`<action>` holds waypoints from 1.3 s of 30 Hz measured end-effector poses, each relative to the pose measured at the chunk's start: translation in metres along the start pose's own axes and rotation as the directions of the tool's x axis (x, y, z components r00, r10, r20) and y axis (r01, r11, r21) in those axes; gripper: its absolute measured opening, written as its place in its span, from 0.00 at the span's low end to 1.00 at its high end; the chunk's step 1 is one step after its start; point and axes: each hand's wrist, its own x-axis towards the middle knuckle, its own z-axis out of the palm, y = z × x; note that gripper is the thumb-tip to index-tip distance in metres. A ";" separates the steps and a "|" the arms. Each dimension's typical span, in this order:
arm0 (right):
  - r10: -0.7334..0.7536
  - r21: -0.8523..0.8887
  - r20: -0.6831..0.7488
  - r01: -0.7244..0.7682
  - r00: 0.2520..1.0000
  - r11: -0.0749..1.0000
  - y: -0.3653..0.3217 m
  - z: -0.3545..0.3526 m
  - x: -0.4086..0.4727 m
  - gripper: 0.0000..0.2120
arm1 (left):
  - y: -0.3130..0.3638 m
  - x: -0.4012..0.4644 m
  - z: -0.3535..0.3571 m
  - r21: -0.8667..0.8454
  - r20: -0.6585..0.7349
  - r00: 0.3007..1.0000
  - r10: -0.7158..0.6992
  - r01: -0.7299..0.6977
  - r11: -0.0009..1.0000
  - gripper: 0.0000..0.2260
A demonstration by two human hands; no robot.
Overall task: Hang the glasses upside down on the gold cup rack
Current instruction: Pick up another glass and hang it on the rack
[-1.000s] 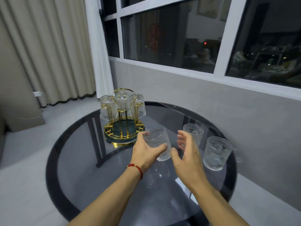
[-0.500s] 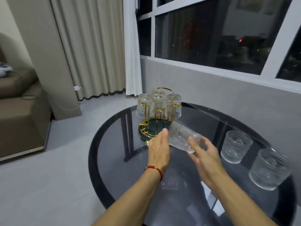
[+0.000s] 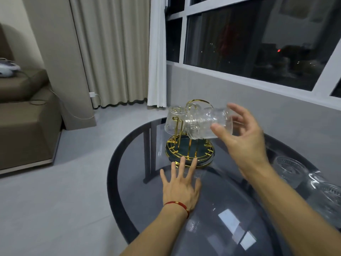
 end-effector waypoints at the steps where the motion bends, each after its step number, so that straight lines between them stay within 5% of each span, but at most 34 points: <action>1: -0.033 -0.050 0.001 0.033 0.999 0.998 -0.005 0.009 0.010 0.32 | 0.000 0.000 0.000 -0.004 -0.012 1.000 0.003 -0.003 1.000 0.27; 11: -0.083 -0.285 0.033 0.089 0.996 0.954 -0.013 0.078 0.068 0.34 | -0.002 0.001 0.000 0.000 -0.041 0.999 0.021 -0.021 1.000 0.28; 21: -0.018 -0.495 0.272 0.156 0.962 0.855 0.020 0.104 0.079 0.28 | -0.001 0.001 -0.001 -0.016 -0.044 0.999 0.020 -0.020 1.000 0.29; 32: -0.067 -0.679 0.429 0.371 0.901 0.634 0.031 0.111 0.065 0.23 | -0.002 0.001 -0.004 -0.010 -0.012 1.000 0.011 -0.011 1.000 0.29; 39: -0.197 -0.539 0.245 0.302 0.949 0.786 0.043 0.032 -0.007 0.18 | 0.012 -0.003 -0.017 0.018 0.020 1.000 0.017 -0.017 1.000 0.31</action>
